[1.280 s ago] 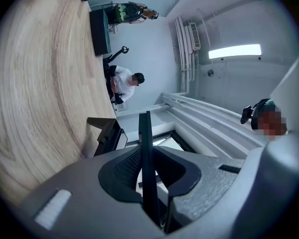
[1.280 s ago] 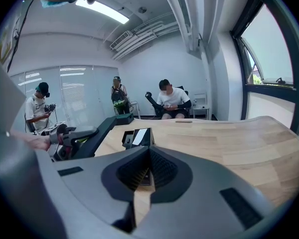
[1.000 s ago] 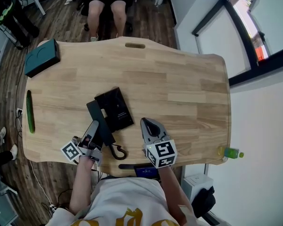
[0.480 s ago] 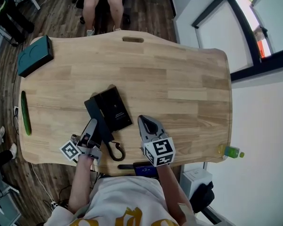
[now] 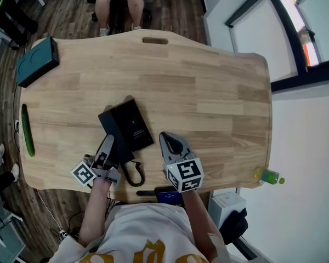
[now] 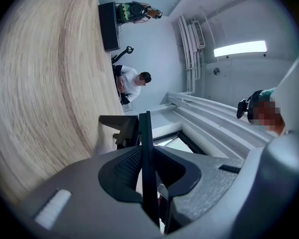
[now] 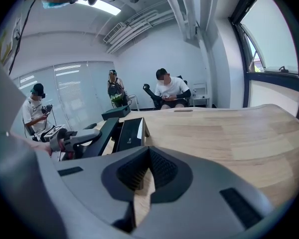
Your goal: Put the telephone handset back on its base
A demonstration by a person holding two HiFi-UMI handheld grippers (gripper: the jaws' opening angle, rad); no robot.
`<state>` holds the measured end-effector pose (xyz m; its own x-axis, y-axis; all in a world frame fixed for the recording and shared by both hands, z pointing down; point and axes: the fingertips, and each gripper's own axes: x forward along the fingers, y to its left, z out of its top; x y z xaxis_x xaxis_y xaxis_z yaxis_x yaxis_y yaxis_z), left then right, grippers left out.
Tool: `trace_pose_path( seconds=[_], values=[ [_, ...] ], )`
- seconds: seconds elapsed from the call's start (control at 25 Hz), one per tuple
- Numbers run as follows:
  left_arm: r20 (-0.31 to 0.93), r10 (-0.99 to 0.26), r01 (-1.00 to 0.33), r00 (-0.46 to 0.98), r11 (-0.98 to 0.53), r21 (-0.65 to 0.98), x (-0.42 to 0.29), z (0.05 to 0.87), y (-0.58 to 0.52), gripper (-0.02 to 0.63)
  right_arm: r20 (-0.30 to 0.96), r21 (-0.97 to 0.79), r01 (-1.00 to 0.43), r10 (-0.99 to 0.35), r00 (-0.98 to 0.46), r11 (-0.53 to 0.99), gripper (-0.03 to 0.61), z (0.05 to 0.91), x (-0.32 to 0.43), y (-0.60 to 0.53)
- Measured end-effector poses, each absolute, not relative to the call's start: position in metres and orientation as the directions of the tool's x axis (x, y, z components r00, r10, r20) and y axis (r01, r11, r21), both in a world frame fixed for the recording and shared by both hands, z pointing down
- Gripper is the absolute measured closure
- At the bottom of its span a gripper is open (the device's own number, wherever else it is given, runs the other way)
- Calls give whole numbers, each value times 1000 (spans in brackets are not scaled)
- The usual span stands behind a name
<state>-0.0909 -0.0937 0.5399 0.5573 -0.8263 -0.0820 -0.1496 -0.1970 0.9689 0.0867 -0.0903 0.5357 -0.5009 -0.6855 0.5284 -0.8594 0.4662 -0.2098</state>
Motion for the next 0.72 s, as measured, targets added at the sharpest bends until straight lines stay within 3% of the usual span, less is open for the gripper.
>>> trace_pose_path(
  seconds=[0.72],
  values=[
    [-24,-826,-234,563,-188,954,-82,553,-96,541,543,-227,-860,-674,-501,456,574,546,91,-90]
  ],
)
